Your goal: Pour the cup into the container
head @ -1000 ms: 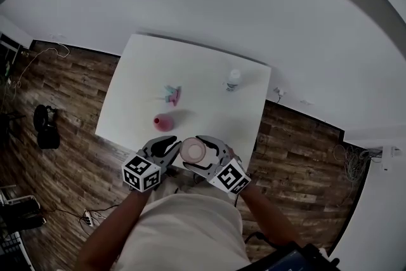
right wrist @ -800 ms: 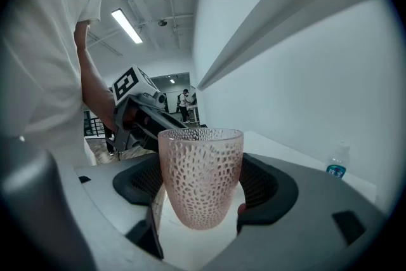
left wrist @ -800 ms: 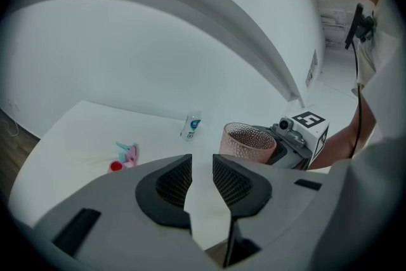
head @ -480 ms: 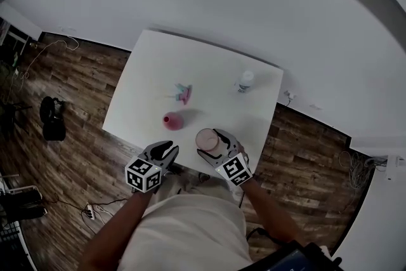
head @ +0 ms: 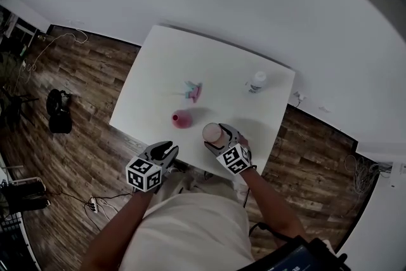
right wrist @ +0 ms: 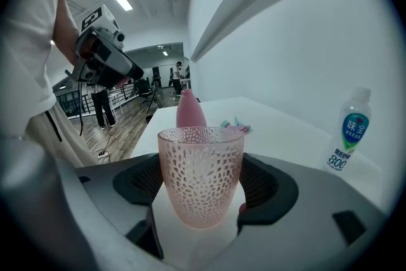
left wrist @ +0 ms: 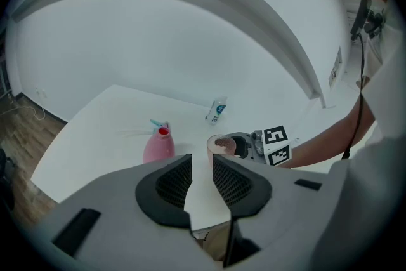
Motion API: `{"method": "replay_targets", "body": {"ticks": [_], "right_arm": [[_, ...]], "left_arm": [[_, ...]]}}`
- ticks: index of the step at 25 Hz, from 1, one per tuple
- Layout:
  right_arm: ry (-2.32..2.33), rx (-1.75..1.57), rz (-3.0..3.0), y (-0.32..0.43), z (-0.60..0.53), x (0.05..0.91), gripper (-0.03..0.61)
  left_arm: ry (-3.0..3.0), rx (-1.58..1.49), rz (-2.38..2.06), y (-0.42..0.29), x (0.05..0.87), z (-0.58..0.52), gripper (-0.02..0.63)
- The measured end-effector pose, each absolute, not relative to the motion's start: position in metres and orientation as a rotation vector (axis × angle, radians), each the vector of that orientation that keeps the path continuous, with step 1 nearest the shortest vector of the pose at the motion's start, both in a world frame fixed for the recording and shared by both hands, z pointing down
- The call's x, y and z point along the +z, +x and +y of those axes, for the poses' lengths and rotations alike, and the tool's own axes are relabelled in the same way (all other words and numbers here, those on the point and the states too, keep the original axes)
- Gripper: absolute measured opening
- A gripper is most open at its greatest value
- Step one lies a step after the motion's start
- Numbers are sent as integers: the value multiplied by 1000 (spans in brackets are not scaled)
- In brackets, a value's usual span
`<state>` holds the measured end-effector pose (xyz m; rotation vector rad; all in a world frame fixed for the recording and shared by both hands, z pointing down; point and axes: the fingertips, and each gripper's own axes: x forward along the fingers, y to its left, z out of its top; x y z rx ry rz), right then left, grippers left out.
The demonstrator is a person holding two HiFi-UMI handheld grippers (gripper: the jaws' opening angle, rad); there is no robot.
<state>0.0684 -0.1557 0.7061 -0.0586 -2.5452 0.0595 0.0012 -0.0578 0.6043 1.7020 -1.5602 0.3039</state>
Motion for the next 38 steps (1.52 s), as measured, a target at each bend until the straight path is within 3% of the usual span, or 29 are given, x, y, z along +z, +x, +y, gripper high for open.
{"method": "replay_targets", "body": {"ticks": [13,38], "right_arm": [[-71,33,-2572,48,-163,726,360],[-27,-32,-2573,85,-157,722,365]], "left_arm": [[1713,366,-1558,-6,605,-56,95],[1736,361,-1525,6,611,-57,95]]}}
